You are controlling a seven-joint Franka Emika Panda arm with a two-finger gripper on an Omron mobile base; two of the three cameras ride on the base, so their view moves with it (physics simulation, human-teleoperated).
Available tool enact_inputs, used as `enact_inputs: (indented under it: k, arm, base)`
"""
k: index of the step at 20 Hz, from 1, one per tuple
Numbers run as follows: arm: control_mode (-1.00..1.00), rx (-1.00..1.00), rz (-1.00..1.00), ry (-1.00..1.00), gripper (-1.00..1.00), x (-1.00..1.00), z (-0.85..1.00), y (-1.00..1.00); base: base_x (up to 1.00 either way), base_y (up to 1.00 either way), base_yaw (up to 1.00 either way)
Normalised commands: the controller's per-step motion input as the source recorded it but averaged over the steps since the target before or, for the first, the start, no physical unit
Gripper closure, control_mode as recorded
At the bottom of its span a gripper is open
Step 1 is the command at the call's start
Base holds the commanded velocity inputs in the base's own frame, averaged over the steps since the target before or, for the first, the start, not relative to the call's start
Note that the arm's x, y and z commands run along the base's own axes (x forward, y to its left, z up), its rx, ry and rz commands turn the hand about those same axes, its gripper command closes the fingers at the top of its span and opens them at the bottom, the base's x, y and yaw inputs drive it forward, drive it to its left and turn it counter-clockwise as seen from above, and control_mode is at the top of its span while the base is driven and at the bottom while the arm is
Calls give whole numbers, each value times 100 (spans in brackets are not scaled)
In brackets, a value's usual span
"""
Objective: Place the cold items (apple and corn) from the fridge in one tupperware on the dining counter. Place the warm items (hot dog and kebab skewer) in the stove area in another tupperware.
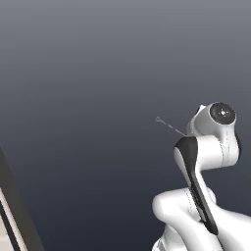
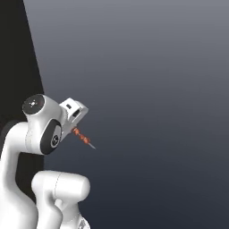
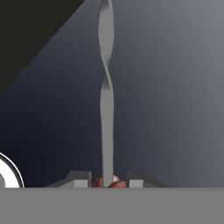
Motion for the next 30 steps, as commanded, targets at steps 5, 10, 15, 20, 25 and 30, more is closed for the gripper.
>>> enact_inputs:
  k: [5, 10, 15, 20, 25, 30]
  arm:
    - [100, 0, 0, 0, 100, 0, 0, 0]
    - [100, 0, 0, 0, 100, 0, 0, 0]
    - [100, 0, 0, 0, 100, 0, 0, 0]
    - [100, 0, 0, 0, 100, 0, 0, 0]
    - [100, 0, 0, 0, 100, 0, 0, 0]
    - [100, 0, 0, 0, 100, 0, 0, 0]
  base:
    - [100, -60, 41]
    - [100, -44, 51]
    - [100, -31, 57]
    - [100, -33, 55]
    - [100, -38, 50]
    - [100, -44, 43]
